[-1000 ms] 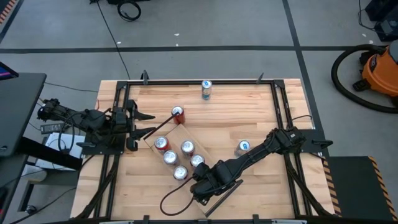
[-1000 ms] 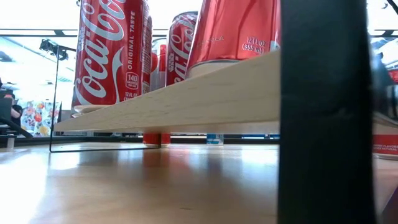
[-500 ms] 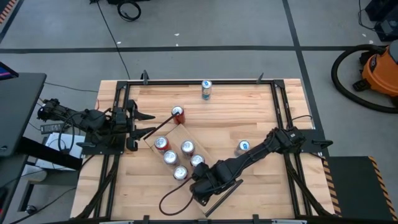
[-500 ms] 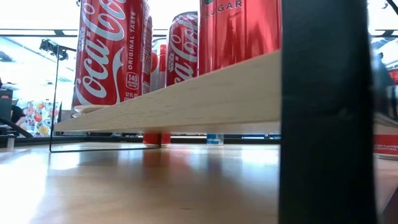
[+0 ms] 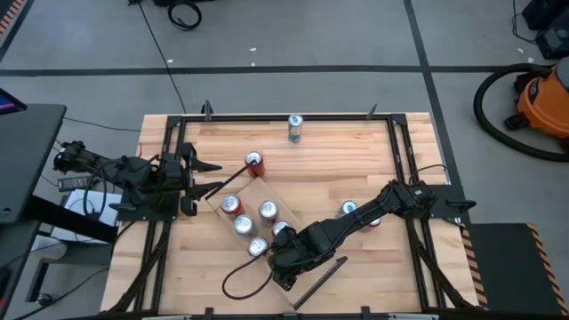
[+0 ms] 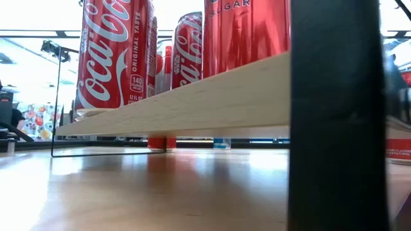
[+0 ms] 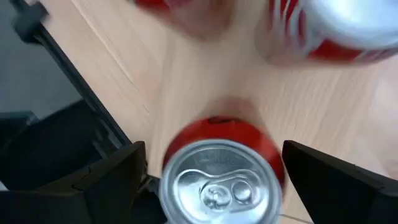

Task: Place canned beverage on shelf
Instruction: Put the right red and black soda can on the shelf

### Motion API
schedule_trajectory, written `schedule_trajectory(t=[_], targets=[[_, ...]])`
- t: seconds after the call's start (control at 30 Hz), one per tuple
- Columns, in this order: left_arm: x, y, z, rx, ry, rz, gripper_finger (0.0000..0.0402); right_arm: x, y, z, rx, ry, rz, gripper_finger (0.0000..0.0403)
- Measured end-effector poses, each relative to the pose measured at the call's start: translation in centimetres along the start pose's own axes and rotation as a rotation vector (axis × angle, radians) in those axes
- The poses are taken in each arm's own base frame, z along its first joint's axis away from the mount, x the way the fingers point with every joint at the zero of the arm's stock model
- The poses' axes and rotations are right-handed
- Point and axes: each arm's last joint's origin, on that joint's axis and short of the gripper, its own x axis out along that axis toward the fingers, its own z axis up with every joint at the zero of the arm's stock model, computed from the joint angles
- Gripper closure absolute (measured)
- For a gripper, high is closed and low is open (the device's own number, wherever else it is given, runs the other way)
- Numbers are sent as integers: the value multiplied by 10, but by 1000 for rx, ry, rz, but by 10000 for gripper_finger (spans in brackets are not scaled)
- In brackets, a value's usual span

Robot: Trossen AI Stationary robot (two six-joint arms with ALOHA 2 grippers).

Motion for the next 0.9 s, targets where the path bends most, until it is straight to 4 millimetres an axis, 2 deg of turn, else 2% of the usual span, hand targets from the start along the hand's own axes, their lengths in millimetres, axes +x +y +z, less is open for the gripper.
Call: schedule_trajectory(t=[0.13, 0.27, 0.53, 0.73, 0.9], targets=[[0, 0, 0, -1, 0, 0, 192, -21, -3, 1, -3, -60, -18, 15], [0, 0, 0, -4, 2, 0, 191, -35, -13, -2, -11, -39, -51, 16], [0, 0, -2, 2, 15, 0, 191, -53, -27, -10, -25, -62, -169, 16], [0, 0, -2, 6, 15, 0, 192, -51, -28, -13, -162, -137, -229, 16], [0, 0, -2, 6, 15, 0, 191, -45, -29, -15, -231, -106, -250, 16]])
